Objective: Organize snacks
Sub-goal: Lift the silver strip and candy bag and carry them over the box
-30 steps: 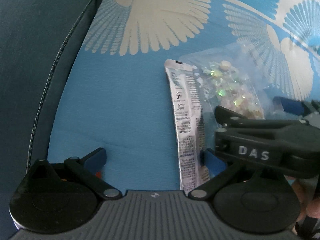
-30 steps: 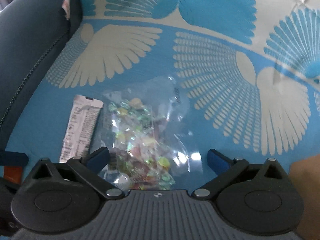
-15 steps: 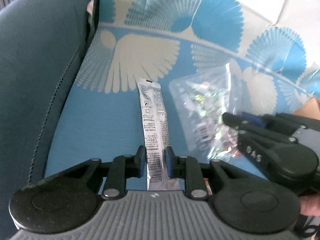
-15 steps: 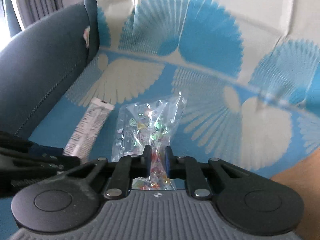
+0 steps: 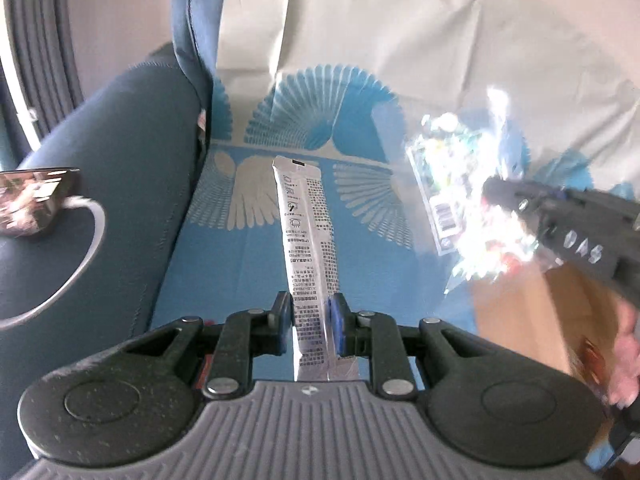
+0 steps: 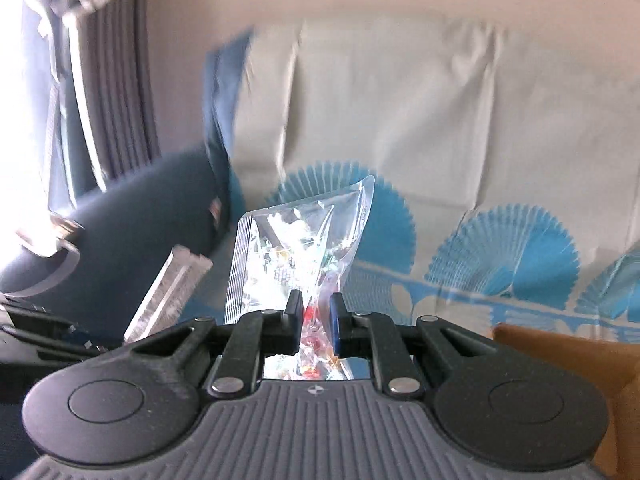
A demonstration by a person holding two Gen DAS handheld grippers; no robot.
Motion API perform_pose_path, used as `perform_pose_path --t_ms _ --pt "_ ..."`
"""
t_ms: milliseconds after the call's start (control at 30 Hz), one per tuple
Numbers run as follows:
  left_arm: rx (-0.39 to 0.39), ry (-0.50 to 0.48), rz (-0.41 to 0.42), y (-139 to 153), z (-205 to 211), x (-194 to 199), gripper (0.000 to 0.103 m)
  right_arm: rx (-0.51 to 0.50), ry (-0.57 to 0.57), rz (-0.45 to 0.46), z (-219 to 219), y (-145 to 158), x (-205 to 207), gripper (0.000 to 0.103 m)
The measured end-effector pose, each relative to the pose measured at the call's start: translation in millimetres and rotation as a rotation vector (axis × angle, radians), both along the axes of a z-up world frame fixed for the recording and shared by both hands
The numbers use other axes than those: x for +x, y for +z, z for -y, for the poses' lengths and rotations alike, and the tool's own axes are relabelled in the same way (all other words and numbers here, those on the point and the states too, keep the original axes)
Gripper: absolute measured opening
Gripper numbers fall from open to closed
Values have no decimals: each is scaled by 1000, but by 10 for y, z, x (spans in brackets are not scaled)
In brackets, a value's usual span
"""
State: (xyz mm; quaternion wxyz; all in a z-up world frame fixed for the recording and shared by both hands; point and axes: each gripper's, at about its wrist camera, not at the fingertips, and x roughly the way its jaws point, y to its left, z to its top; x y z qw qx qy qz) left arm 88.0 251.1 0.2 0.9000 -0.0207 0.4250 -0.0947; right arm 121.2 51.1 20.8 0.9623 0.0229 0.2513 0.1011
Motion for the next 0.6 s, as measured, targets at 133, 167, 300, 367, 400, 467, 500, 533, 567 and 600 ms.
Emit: perform_pose_path --t_ms 133,167,300,367,400,467,500,533,567,600 --pt "-8 -20 38 258 -83 -561 23 42 11 76 56 363 -664 15" --pt "-11 -26 49 322 -103 -709 23 48 15 92 66 428 -812 15" --pt "-12 -47 75 478 -172 -1244 23 77 31 131 94 665 -1431 15" --pt "-15 -50 82 524 -212 -1472 23 84 34 145 96 758 -1722 15" --pt "-18 -49 83 547 -228 -1579 23 81 31 158 94 789 -1851 15" --pt "-36 -50 80 591 -256 -1806 23 82 26 168 100 843 -2087 15" --pt "-43 -50 80 611 -265 -1904 23 91 22 170 107 863 -2203 15" --pt "-48 -51 82 635 -275 -1991 23 97 19 169 99 880 -2299 15" --pt "-50 -53 86 657 -281 -2063 23 100 17 167 96 879 -2383 15" --pt "-49 -54 90 678 -282 -2135 23 104 15 162 89 876 -2469 15"
